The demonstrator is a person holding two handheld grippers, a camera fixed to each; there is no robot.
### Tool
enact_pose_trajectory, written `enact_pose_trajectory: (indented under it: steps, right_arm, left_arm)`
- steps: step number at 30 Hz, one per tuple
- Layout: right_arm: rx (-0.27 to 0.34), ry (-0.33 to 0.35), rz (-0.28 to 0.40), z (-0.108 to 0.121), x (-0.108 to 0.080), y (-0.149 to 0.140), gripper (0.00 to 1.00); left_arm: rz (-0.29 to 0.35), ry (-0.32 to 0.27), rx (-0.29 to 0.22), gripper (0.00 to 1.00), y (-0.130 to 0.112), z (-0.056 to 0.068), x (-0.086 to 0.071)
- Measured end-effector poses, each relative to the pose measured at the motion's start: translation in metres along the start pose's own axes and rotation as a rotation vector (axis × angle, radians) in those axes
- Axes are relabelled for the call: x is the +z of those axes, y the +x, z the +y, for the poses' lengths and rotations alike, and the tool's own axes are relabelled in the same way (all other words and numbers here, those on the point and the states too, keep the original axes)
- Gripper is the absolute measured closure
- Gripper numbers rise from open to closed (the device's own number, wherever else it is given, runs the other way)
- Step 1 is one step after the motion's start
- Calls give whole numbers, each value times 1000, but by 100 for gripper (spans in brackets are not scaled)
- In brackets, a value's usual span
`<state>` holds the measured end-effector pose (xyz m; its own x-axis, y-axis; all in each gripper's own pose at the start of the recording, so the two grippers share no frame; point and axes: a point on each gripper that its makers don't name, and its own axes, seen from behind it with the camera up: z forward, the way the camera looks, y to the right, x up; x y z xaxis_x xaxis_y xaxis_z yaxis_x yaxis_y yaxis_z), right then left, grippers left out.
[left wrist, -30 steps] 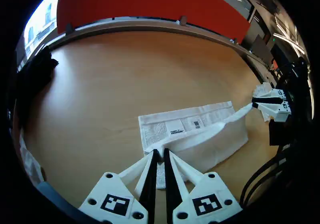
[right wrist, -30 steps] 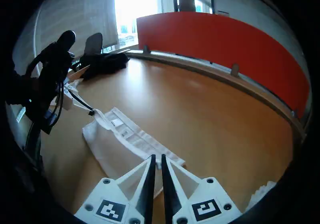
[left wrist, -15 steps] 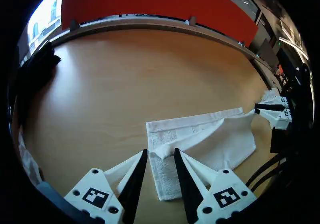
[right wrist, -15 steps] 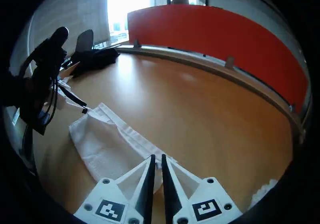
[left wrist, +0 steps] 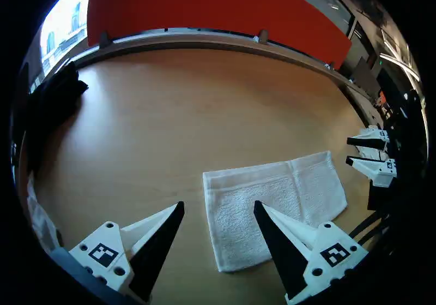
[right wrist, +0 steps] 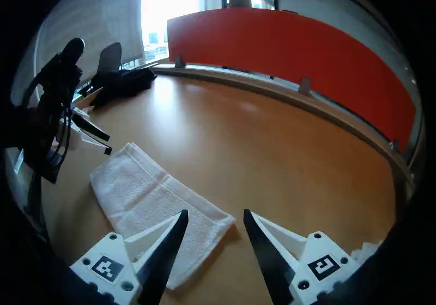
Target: Fold towel
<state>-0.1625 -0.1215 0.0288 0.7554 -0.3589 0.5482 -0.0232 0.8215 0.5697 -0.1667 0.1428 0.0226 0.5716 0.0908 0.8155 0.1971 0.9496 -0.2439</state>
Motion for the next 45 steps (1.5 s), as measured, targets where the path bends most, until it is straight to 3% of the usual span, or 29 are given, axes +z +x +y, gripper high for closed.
enact_pose_trajectory:
  steps: [11, 15, 22, 27, 45]
  right_arm:
    - [4, 1, 4, -5, -7, -1, 22]
    - [6, 4, 3, -8, -11, -4, 16]
    - [0, 5, 0, -15, -20, -12, 16]
    - [0, 4, 1, -21, -29, -17, 2]
    - [-2, -2, -3, -37, -53, -32, 2]
  left_arm:
    - [1, 0, 11, 5, -3, 4, -5]
    - [5, -1, 7, 5, -4, 5, -10]
    - [10, 3, 6, 5, -13, 6, -22]
    - [14, 7, 11, 5, -20, 7, -30]
    - [26, 30, -5, 5, -41, 6, -56]
